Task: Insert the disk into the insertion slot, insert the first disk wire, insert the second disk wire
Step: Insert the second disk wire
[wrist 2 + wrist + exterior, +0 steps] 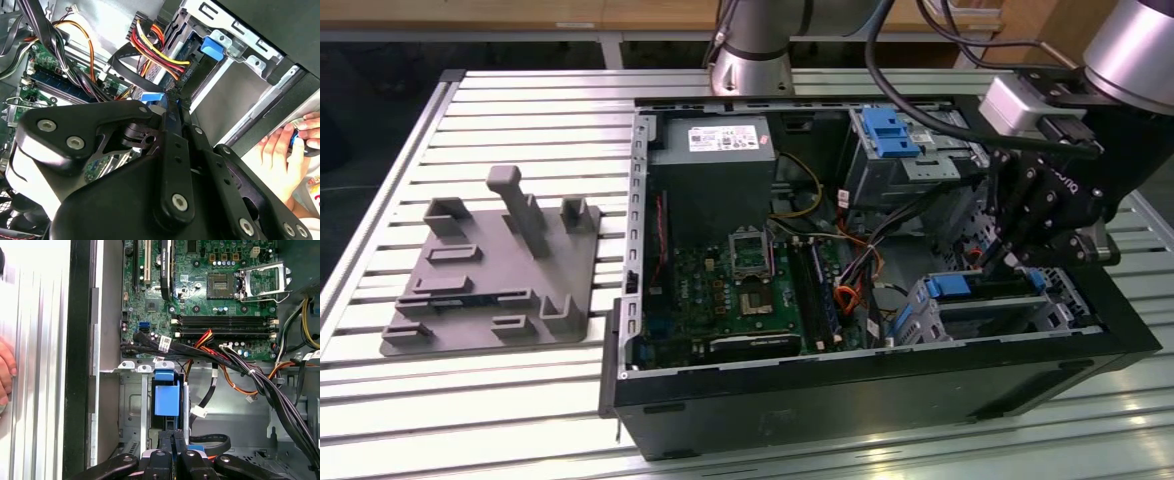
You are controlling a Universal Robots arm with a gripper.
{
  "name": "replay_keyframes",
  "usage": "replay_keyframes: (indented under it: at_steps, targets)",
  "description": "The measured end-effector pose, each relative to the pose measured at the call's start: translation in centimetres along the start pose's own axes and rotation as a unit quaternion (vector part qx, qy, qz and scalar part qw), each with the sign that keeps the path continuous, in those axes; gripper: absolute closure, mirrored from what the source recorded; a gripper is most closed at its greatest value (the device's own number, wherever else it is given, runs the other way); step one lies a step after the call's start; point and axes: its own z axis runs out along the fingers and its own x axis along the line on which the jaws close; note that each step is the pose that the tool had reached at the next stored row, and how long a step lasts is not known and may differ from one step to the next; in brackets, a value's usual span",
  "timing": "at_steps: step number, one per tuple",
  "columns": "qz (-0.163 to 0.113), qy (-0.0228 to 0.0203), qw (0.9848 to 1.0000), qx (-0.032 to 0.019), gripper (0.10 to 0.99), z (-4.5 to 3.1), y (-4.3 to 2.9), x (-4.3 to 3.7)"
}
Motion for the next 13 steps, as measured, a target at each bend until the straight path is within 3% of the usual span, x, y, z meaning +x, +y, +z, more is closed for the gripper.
replay_keyframes:
  at_steps: [13]
  targets:
    - [0.0, 0.0, 1.0, -0.0002, 0.945, 0.38, -0.1, -0.03]
